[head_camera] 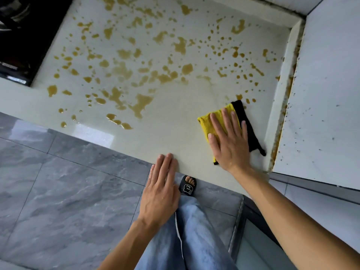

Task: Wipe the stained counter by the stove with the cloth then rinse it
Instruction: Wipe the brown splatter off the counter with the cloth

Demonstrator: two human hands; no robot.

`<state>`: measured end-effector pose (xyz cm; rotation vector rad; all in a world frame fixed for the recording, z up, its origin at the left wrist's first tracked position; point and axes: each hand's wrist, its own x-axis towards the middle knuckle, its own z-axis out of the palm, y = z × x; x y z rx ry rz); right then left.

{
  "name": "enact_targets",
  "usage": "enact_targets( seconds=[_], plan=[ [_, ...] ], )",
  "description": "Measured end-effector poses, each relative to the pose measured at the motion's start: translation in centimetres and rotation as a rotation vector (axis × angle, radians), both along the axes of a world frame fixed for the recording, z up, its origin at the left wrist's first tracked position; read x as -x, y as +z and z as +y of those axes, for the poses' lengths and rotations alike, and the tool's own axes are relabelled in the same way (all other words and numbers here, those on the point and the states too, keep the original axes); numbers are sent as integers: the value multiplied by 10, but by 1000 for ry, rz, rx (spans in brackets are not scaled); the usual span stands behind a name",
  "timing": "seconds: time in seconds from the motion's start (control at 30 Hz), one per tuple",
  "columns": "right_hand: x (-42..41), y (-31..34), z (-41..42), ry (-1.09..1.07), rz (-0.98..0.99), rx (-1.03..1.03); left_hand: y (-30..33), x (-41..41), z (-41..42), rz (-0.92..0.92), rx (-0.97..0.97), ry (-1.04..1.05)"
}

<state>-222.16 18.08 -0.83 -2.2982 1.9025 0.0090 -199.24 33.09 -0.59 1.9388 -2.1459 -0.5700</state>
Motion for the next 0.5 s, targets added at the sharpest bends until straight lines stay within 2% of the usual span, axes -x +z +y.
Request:
enact_targets(
  seconds=[0.13,0.27,0.37,0.5],
  plan=[
    [-21,2,-47,-227,1,24,7,-3,-8,9,17,0],
    [-23,-2,6,-150,11,18,21,-1,-48,31,75,40],
    [3,0,41,-117,46,-17,24,13,-96,28,108,-46],
    [25,3,4,-283,54,-24,15,33,-134,-20,72,-192]
  ],
)
